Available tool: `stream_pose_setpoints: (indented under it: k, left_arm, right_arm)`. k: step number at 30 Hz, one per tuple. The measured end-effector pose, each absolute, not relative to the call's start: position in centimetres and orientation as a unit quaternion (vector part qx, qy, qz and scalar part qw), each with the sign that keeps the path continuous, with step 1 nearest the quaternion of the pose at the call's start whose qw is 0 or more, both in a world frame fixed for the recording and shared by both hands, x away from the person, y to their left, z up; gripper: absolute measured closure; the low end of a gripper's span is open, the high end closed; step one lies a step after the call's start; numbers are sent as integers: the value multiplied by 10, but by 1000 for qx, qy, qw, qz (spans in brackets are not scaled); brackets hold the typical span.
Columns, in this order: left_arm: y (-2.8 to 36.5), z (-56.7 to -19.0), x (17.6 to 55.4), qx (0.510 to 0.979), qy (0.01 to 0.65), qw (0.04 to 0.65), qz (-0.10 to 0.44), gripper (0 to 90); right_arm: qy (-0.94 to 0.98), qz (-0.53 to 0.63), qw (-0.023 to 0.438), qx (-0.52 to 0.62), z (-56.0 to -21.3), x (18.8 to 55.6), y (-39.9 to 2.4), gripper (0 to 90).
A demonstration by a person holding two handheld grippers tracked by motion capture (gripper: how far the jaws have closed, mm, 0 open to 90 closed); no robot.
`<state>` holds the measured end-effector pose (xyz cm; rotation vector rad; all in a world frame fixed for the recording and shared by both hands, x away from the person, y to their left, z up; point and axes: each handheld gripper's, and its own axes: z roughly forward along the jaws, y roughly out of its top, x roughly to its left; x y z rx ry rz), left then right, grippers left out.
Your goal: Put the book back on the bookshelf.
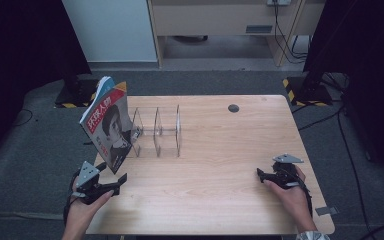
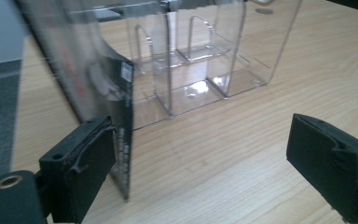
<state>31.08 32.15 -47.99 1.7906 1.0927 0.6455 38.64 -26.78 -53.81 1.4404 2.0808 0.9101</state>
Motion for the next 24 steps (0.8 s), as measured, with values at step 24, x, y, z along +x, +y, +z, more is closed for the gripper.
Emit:
stream_pose_setpoints:
  k: [24]
  left_arm:
    - [259, -479, 347, 787, 380, 437, 215, 49]
  right_arm:
    - [754, 330, 223, 522, -538, 386, -267, 162]
